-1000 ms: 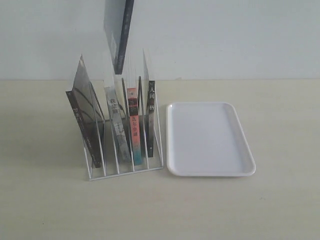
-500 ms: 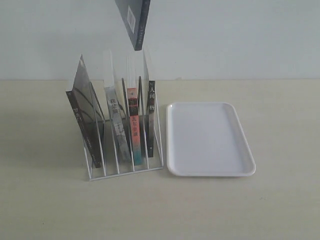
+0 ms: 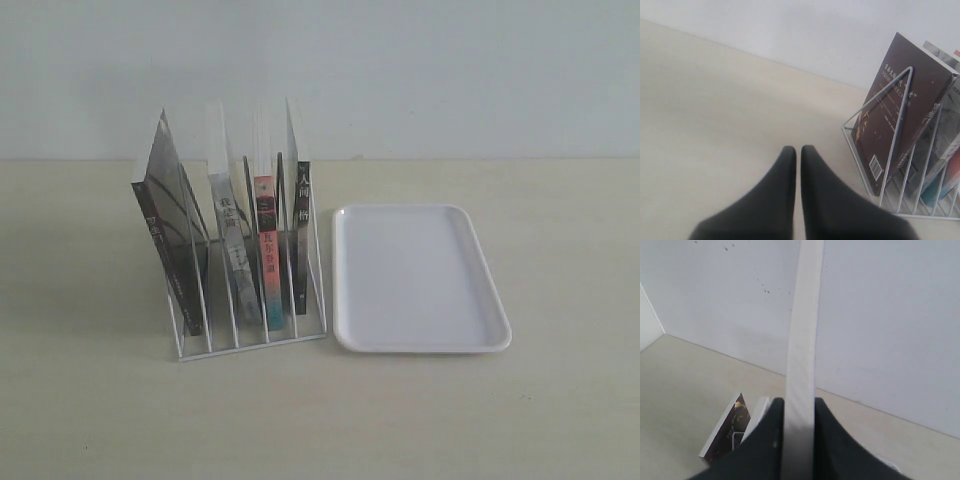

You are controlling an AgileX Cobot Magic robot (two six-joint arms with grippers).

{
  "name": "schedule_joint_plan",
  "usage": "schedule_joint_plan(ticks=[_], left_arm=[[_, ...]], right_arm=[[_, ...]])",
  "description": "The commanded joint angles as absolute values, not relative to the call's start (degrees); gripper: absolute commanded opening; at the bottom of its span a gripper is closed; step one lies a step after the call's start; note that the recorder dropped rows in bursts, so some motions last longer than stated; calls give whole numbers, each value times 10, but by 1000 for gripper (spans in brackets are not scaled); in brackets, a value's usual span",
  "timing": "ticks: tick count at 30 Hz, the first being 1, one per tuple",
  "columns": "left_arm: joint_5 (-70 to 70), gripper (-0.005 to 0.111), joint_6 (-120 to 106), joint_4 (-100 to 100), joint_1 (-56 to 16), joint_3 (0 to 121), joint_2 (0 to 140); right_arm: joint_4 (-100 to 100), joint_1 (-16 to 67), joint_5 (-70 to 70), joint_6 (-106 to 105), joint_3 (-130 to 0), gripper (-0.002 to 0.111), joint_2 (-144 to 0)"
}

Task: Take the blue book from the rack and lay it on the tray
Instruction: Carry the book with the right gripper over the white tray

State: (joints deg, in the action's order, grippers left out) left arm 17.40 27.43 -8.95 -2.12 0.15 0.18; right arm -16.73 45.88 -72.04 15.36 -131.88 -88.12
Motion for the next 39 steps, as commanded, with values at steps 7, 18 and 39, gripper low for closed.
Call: schedule_joint_plan(ticks=[7, 18, 39], left_arm=[[167, 4, 273, -90, -21, 0, 0], [167, 4, 273, -90, -21, 0, 0], [167, 4, 273, -90, -21, 0, 0]], right_arm=[[-283, 459, -700, 148, -1184, 5, -796], [-407, 457, -700, 94, -901, 5, -755], [-306, 457, -223, -297, -459, 0, -639]])
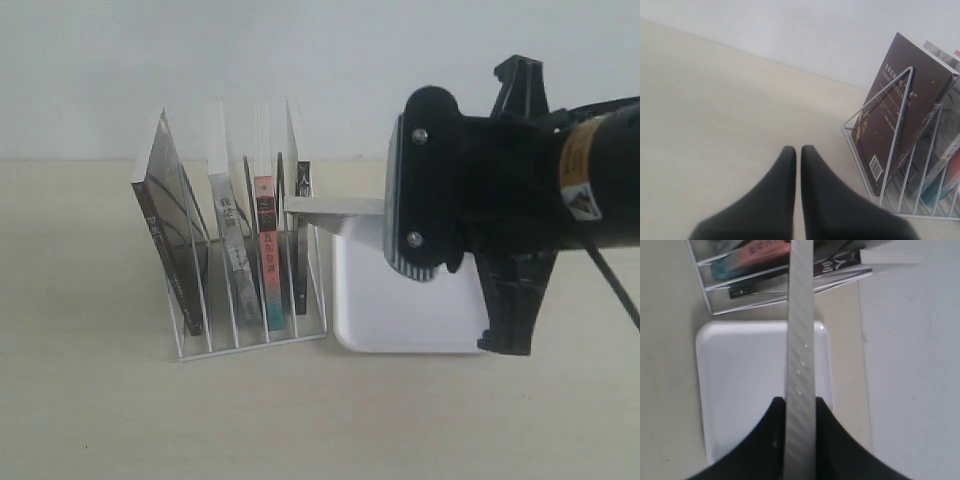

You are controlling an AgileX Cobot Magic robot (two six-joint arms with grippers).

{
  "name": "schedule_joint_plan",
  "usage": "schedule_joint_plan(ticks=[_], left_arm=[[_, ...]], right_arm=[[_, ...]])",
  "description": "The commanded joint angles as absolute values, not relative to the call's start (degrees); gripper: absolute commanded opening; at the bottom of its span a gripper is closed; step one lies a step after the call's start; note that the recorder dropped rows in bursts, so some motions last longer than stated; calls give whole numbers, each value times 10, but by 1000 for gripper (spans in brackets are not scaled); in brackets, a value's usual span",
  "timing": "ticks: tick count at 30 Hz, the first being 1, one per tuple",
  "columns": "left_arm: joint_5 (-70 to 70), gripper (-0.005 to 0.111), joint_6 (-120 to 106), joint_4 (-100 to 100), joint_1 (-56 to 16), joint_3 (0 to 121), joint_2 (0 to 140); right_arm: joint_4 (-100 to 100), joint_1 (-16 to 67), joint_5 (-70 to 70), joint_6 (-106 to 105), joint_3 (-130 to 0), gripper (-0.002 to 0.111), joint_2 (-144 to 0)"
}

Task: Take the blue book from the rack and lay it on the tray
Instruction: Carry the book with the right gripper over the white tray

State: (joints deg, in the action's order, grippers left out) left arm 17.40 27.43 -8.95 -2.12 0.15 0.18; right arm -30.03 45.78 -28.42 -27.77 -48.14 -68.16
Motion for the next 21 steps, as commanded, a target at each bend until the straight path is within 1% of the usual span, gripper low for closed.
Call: schedule_joint_plan(ticks=[1, 4, 6, 16, 21], left_arm=[[167, 4, 273, -90, -21, 0, 0], [167, 4, 273, -90, -21, 0, 0], [167, 4, 273, -90, -21, 0, 0], [167, 4, 273, -90, -21, 0, 0], [167, 4, 273, -90, -21, 0, 0]], right_arm=[[-306, 457, -222, -290, -454, 0, -635], [-306, 457, -216, -283, -443, 0, -637], [-304, 448, -183, -275, -427, 0, -651], [-301, 353, -78, -268, -406, 0, -700], [-304, 347, -45, -270, -406, 0, -735]])
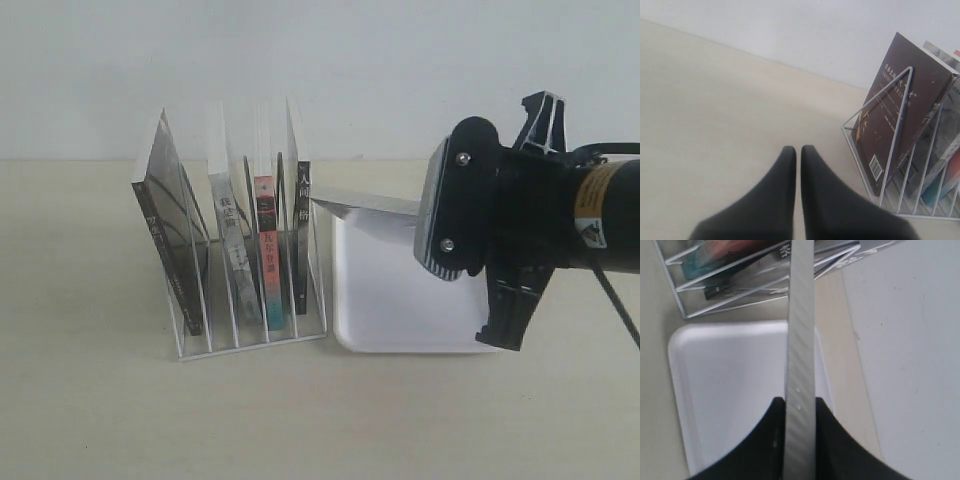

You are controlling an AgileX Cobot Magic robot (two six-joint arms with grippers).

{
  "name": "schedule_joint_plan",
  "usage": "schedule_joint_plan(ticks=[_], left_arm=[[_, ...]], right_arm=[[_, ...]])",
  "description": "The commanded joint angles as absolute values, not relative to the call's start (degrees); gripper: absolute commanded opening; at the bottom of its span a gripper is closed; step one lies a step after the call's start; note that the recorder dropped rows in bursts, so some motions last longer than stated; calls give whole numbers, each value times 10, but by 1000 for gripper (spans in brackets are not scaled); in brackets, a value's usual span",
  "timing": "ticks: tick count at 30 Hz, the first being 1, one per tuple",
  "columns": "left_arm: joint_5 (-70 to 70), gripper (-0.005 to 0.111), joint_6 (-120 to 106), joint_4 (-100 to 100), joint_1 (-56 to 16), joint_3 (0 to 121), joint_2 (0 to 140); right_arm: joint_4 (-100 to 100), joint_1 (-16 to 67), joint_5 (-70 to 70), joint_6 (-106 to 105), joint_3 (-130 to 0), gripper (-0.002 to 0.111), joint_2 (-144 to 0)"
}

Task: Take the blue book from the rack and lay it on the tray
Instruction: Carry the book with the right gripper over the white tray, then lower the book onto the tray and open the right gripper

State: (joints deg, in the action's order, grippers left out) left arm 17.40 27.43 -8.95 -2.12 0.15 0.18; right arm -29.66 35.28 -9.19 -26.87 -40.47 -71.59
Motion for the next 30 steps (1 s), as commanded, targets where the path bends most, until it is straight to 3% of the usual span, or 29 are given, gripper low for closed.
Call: schedule_joint_plan(ticks=[1, 15, 30], left_arm=[[167, 4, 273, -90, -21, 0, 0], [167, 4, 273, -90, -21, 0, 0], [167, 4, 273, -90, -21, 0, 0]], right_arm=[[-305, 347, -45, -273, -406, 0, -744], [-304, 247, 96, -274, -407, 0, -828], [-301, 245, 150, -336, -413, 0, -883]])
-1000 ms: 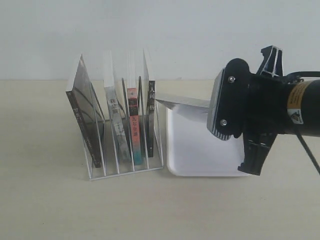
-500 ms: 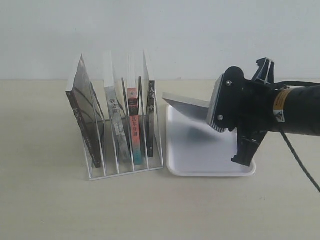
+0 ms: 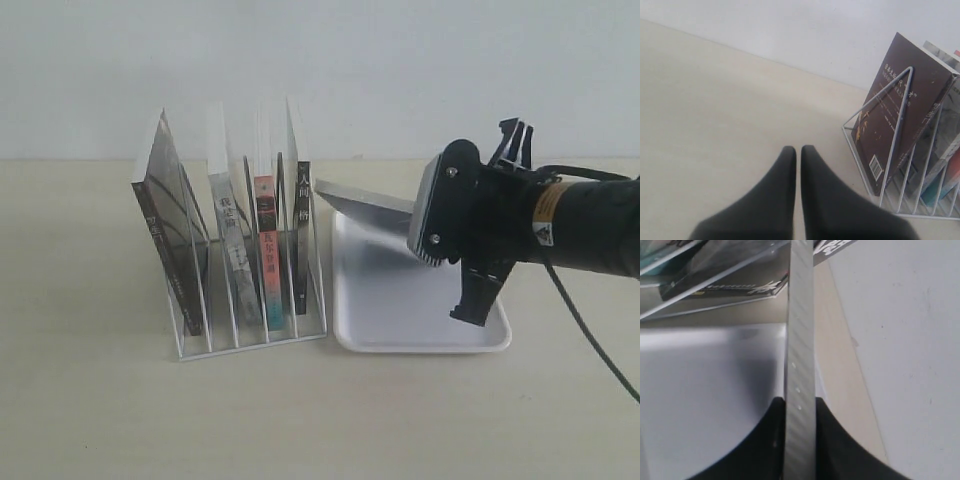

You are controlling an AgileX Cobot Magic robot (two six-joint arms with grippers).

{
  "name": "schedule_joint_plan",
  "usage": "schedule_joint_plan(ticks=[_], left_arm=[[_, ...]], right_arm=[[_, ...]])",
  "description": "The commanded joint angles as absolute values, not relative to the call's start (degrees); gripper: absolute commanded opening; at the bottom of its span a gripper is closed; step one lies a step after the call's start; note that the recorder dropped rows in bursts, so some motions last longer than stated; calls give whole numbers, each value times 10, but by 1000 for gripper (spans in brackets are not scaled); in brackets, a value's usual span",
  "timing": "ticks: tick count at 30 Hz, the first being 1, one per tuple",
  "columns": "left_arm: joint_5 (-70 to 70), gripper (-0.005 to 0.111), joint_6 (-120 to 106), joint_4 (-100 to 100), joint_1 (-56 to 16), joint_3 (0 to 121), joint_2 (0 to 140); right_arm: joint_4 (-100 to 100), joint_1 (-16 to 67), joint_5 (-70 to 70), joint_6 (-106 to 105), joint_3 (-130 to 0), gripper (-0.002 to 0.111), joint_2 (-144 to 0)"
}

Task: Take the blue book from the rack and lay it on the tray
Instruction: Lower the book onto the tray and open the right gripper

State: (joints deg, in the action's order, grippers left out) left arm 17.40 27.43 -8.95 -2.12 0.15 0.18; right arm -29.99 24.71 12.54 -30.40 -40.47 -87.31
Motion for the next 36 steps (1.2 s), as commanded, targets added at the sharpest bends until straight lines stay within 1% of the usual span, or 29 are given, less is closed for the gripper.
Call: schedule_joint_plan(ticks=[1, 6, 13, 18, 19, 21, 24, 26, 27, 36], left_arm=[[167, 4, 273, -90, -21, 0, 0], [167, 4, 273, -90, -21, 0, 0], [167, 4, 273, -90, -21, 0, 0], [167, 4, 273, -90, -21, 0, 0], [167, 4, 273, -90, -21, 0, 0], [167, 4, 273, -90, -21, 0, 0], [167, 4, 273, -90, -21, 0, 0], [167, 4, 273, -90, -21, 0, 0], [167, 4, 273, -90, -21, 0, 0], [167, 4, 273, -90, -21, 0, 0]], right_arm=[[-298, 245, 150, -336, -419, 0, -887], [-246, 245, 148, -336, -451, 0, -908], [-244, 245, 128, -340, -476, 0, -933], [-243, 213, 117, -340, -477, 1, -935], [-242, 204, 116, -336, -477, 4, -935], [-236, 193, 116, -312, -477, 13, -935], [-233, 188, 116, -273, -477, 35, -935], [-233, 188, 116, -266, -477, 43, -935], [-233, 188, 117, -266, -477, 45, -935], [-232, 188, 123, -252, -477, 45, -921]])
